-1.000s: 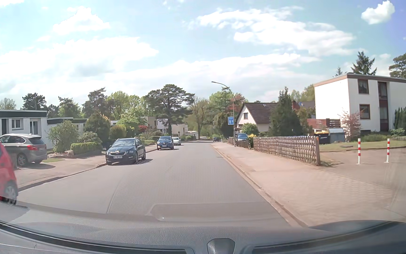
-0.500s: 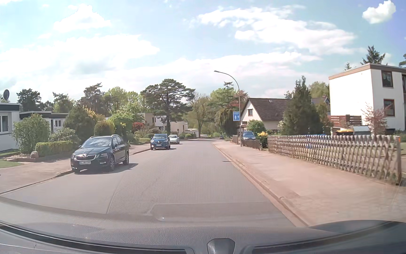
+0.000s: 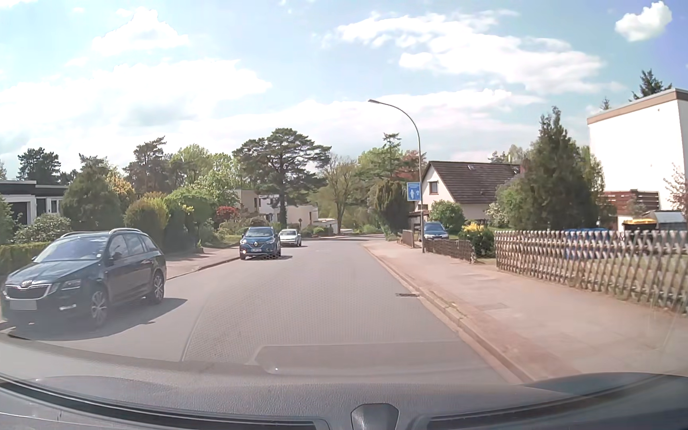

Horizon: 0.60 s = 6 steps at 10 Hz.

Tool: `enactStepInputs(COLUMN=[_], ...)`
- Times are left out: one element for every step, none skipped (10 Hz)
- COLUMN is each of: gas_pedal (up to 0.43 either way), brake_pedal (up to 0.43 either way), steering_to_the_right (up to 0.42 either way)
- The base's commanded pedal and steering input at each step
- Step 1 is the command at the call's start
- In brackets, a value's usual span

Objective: Follow the waypoints while adhering to traffic rules and regulations

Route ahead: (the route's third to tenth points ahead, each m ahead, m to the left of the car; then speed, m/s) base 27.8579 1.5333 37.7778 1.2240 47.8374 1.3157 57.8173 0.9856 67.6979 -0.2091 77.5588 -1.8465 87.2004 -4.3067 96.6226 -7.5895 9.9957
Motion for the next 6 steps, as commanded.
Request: enactStepInputs(gas_pedal=[0.039, 0.047, 0.047, 0.047, 0.047, 0.047], brake_pedal=[0.000, 0.000, 0.000, 0.000, 0.000, 0.000], steering_to_the_right=[-0.006, -0.005, -0.005, -0.004, -0.004, -0.004])
